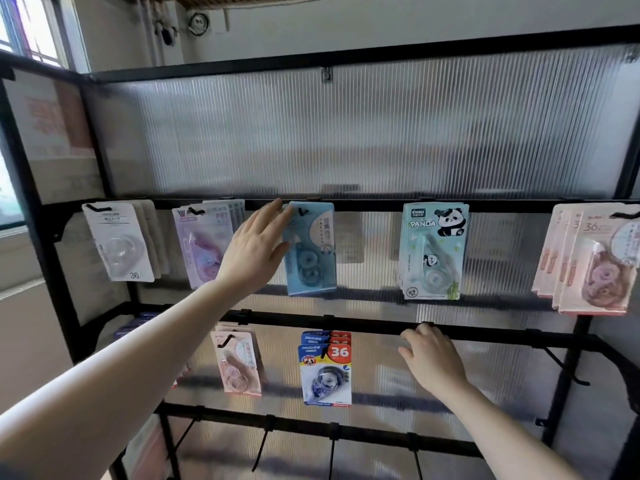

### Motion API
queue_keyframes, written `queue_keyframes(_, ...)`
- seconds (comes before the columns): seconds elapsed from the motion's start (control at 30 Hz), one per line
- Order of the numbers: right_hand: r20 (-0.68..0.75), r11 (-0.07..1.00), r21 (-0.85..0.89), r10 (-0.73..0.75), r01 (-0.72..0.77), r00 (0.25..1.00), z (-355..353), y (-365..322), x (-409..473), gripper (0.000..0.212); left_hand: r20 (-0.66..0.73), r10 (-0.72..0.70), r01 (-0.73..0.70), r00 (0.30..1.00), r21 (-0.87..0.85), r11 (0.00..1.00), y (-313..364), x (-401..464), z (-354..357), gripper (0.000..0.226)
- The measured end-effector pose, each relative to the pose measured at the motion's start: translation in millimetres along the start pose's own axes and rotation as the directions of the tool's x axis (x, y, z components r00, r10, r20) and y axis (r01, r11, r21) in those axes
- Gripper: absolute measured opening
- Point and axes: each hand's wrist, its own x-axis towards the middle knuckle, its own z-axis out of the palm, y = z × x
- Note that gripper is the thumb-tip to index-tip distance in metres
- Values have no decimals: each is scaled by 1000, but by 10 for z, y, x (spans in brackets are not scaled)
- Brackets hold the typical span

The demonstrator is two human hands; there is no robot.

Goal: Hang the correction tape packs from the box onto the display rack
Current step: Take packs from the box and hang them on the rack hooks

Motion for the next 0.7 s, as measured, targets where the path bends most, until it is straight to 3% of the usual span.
queue_keyframes(0.37,27,996,11,-88,88,996,125,-255,-257,34,81,-137,134,987,36,990,63,-918,27,60)
queue_keyframes(0.7,196,991,38,-136,131,971,780,-498,-726,35,319,-298,293,900,65,954,-13,-2256,610,61)
